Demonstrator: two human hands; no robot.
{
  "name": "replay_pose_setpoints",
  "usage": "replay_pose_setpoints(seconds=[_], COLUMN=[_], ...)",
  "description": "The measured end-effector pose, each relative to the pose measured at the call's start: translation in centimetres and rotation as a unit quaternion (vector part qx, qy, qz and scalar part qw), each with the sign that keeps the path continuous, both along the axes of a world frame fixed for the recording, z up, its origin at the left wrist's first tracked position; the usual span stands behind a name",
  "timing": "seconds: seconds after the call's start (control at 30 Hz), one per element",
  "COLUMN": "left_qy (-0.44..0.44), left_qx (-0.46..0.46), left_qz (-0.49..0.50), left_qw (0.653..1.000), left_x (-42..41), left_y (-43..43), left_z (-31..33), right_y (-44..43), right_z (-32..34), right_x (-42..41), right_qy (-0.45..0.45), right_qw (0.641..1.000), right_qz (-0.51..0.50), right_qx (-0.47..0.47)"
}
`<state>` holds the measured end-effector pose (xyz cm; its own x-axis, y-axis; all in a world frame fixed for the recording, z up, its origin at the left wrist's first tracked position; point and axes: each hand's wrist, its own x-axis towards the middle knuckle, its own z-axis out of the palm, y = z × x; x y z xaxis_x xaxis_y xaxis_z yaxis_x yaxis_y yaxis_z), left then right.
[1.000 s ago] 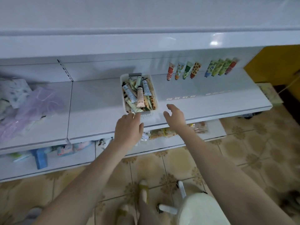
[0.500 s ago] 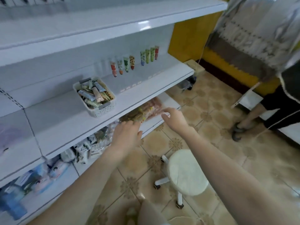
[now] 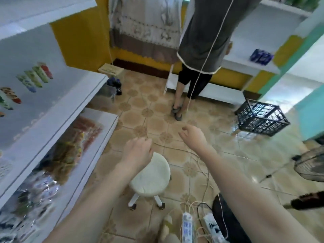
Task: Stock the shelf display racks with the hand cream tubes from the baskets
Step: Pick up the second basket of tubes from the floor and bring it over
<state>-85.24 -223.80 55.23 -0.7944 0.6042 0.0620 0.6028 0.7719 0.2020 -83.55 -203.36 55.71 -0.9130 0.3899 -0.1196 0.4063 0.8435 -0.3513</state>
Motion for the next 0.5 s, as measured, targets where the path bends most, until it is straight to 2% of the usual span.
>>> replay_pose_setpoints(seconds=[0.17, 0.5], left_qy=[-0.004, 0.053], left_qx=[0.001, -0.023], left_qz=[-0.064, -0.134], left_qw=[0.998, 0.989], left_x=[-0.8, -4.7], left_y=[7.8, 25.6], left_z=[0.2, 2.7], right_y=[7.9, 24.0], right_z=[-0.1, 1.5], right_x=[2.0, 1.2], right_qy=[0.003, 0.036], right_qw=[0.998, 0.990], right_qz=[-0.068, -0.135], right_qx=[-0.003, -0.001])
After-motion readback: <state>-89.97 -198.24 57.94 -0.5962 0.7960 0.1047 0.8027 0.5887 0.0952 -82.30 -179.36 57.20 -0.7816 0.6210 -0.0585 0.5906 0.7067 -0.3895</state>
